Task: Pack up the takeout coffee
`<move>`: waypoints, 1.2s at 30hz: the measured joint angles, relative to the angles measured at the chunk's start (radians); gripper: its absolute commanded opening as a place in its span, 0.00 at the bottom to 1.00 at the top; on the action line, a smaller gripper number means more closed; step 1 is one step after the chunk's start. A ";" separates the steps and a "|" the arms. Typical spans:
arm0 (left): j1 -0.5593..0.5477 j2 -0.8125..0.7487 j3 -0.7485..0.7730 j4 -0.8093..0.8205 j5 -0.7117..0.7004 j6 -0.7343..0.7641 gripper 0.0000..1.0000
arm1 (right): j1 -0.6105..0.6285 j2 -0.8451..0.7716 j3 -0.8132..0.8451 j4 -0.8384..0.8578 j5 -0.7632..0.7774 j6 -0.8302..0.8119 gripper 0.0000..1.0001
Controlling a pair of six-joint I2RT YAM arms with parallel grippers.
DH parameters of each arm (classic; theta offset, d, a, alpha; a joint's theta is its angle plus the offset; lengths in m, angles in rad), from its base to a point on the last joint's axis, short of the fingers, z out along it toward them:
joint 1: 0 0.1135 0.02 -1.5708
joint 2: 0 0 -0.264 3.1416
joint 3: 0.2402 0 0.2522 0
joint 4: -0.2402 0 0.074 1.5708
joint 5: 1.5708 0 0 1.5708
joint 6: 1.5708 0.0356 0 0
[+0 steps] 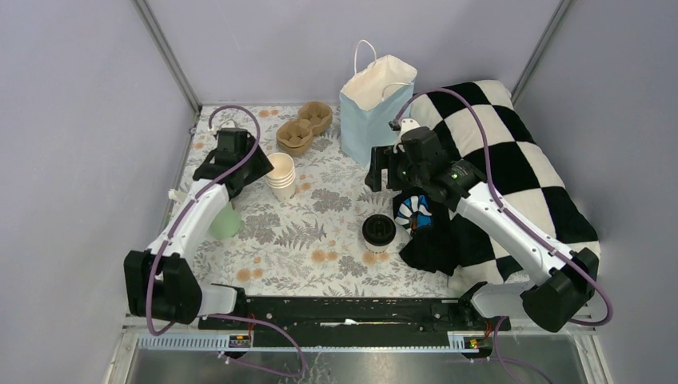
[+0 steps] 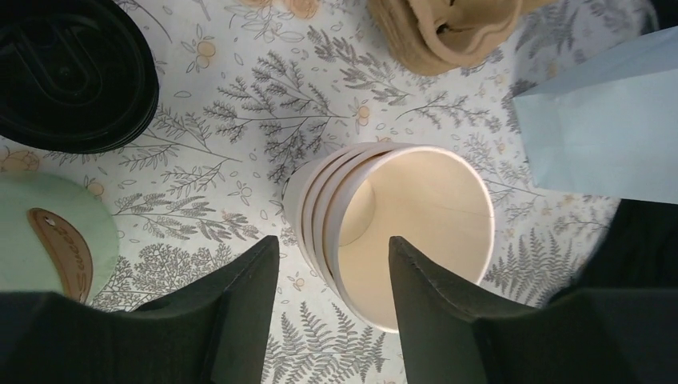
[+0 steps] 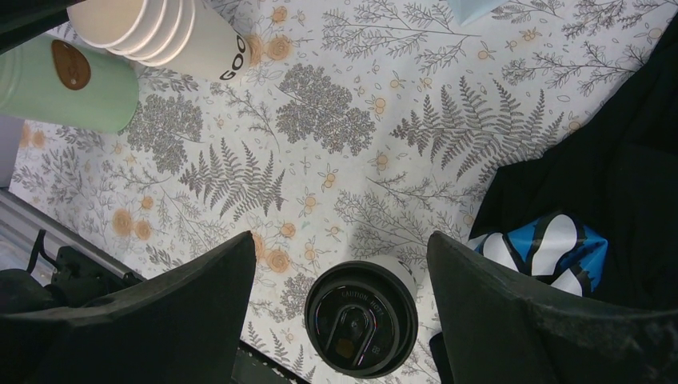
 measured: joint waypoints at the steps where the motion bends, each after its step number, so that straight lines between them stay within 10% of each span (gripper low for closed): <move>1: -0.007 0.015 0.008 -0.011 -0.009 0.008 0.52 | -0.001 -0.004 -0.004 0.000 -0.002 0.000 0.85; 22: -0.064 0.104 0.101 -0.060 -0.100 0.050 0.00 | -0.010 -0.026 -0.045 0.002 -0.014 0.001 0.86; 36: -0.065 0.193 0.180 -0.058 -0.228 0.080 0.00 | -0.023 -0.050 -0.060 0.000 -0.019 0.000 0.86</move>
